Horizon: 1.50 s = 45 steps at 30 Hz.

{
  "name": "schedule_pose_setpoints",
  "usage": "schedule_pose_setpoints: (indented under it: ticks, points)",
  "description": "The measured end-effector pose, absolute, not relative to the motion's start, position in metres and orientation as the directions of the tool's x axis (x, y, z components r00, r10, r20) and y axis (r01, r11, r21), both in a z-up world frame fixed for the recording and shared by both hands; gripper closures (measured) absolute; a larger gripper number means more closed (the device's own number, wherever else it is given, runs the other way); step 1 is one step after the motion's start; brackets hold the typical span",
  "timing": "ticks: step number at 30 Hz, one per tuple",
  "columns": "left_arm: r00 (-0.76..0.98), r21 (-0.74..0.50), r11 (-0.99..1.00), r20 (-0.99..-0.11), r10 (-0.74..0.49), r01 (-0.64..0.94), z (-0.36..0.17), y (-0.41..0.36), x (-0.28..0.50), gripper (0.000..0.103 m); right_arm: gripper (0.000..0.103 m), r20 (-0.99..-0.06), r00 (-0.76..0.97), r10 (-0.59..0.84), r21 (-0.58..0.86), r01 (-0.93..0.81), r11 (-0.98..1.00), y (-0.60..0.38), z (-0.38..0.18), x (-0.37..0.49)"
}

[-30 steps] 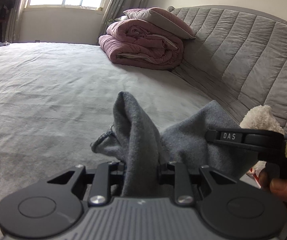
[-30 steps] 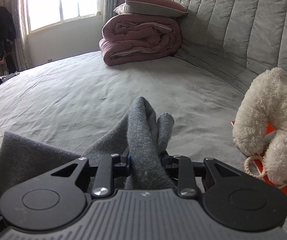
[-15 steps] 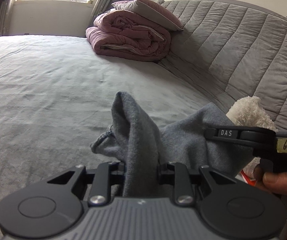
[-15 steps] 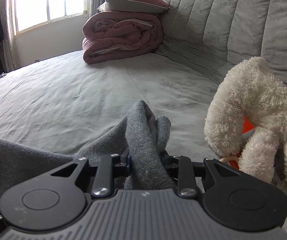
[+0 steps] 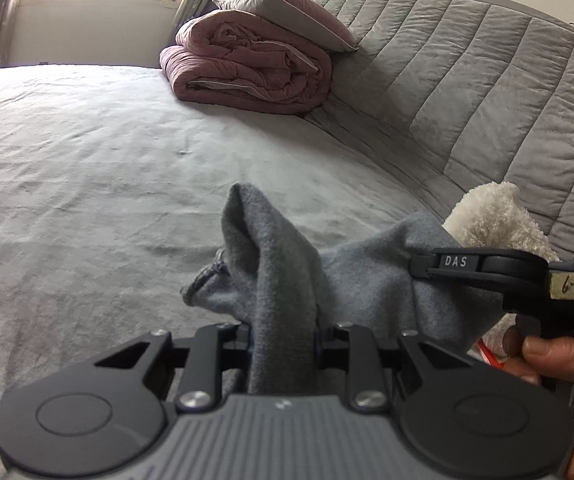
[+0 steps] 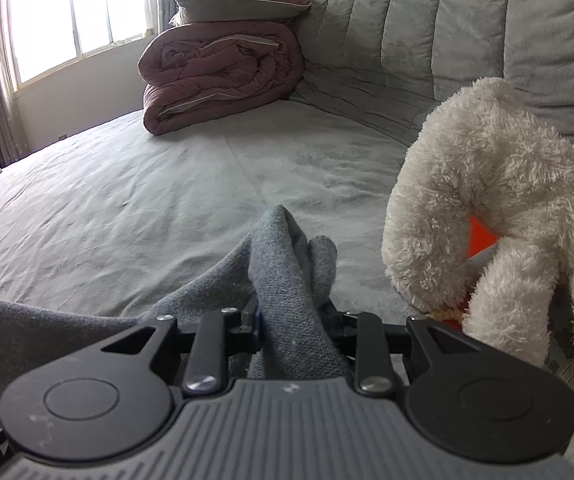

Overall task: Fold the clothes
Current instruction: 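Carry the held sweater toward the white plush toy by the headboard, then lower the sweater onto the bed beside the plush toy and open both grippers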

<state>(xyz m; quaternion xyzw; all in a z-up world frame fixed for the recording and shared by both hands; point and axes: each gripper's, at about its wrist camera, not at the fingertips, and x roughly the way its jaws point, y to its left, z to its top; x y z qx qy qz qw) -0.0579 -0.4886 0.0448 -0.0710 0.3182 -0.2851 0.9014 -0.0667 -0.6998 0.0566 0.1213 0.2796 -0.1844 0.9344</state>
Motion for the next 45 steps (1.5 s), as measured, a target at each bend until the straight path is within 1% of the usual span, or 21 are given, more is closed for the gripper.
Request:
schedule_pose_setpoints:
  ticks: [7,9,14,15,16,17,23,26,27,29,31,33,36,40,41,42,43,44,45]
  points:
    - [0.639,-0.303,0.840,-0.547,-0.540,0.450,0.033,-0.491,-0.053,0.078,0.073,-0.579,0.779,-0.239,0.190,0.414,0.890,-0.715,0.045,-0.070]
    - [0.632,-0.317,0.842,-0.558,-0.538,0.437,0.029,-0.489,-0.050,0.078,0.073,-0.590,0.773,-0.234,0.205,0.424,0.882,-0.718,0.042,-0.070]
    - [0.607,-0.360,0.837,-0.576,-0.547,0.413,0.026,-0.488,-0.038,0.077,0.066,-0.600,0.761,-0.247,0.233,0.461,0.856,-0.726,0.037,-0.074]
    - [0.604,-0.365,0.835,-0.577,-0.549,0.411,0.025,-0.487,-0.037,0.076,0.066,-0.602,0.755,-0.261,0.229,0.476,0.849,-0.728,0.036,-0.076]
    - [0.602,-0.367,0.835,-0.579,-0.550,0.410,0.024,-0.487,-0.036,0.076,0.062,-0.604,0.748,-0.275,0.225,0.492,0.841,-0.729,0.034,-0.077]
    - [0.599,-0.370,0.834,-0.580,-0.551,0.409,0.024,-0.487,-0.036,0.075,0.061,-0.607,0.745,-0.278,0.228,0.498,0.836,-0.730,0.033,-0.078]
    - [0.592,-0.386,0.831,-0.583,-0.556,0.401,0.018,-0.485,-0.034,0.074,0.061,-0.604,0.744,-0.285,0.240,0.512,0.825,-0.728,0.033,-0.080]
    - [0.588,-0.389,0.827,-0.582,-0.562,0.405,0.016,-0.482,-0.032,0.071,0.060,-0.606,0.742,-0.287,0.244,0.517,0.821,-0.729,0.032,-0.081]
    - [0.586,-0.390,0.827,-0.583,-0.563,0.406,0.016,-0.482,-0.031,0.070,0.057,-0.608,0.740,-0.287,0.246,0.519,0.819,-0.729,0.032,-0.081]
    - [0.582,-0.384,0.828,-0.589,-0.560,0.408,0.015,-0.481,-0.030,0.065,0.045,-0.609,0.737,-0.294,0.252,0.531,0.809,-0.731,0.033,-0.083]
    - [0.592,-0.362,0.838,-0.595,-0.544,0.408,0.016,-0.480,-0.031,0.058,0.038,-0.606,0.732,-0.310,0.262,0.552,0.791,-0.733,0.035,-0.087]
    - [0.602,-0.345,0.845,-0.594,-0.534,0.409,0.018,-0.479,-0.032,0.056,0.037,-0.604,0.727,-0.327,0.272,0.573,0.773,-0.735,0.038,-0.090]
    - [0.604,-0.338,0.848,-0.596,-0.529,0.408,0.019,-0.475,-0.033,0.056,0.035,-0.595,0.721,-0.354,0.288,0.603,0.744,-0.737,0.044,-0.097]
    - [0.604,-0.375,0.852,-0.602,-0.523,0.365,0.024,-0.462,-0.029,0.053,0.035,-0.569,0.746,-0.345,0.346,0.598,0.723,-0.737,0.051,-0.105]
    - [0.612,-0.379,0.856,-0.599,-0.516,0.351,0.026,-0.459,-0.029,0.053,0.037,-0.566,0.755,-0.331,0.356,0.586,0.728,-0.737,0.051,-0.105]
    - [0.620,-0.383,0.860,-0.597,-0.510,0.338,0.028,-0.456,-0.029,0.053,0.041,-0.562,0.763,-0.318,0.365,0.574,0.733,-0.736,0.052,-0.105]
    - [0.628,-0.385,0.863,-0.593,-0.503,0.327,0.030,-0.453,-0.029,0.054,0.061,-0.559,0.771,-0.304,0.374,0.562,0.738,-0.735,0.052,-0.105]
    - [0.638,-0.379,0.866,-0.588,-0.497,0.325,0.032,-0.452,-0.030,0.055,0.085,-0.555,0.779,-0.291,0.384,0.550,0.742,-0.735,0.053,-0.105]
    - [0.648,-0.371,0.869,-0.581,-0.492,0.327,0.034,-0.451,-0.032,0.057,0.091,-0.559,0.782,-0.275,0.391,0.541,0.745,-0.734,0.052,-0.104]
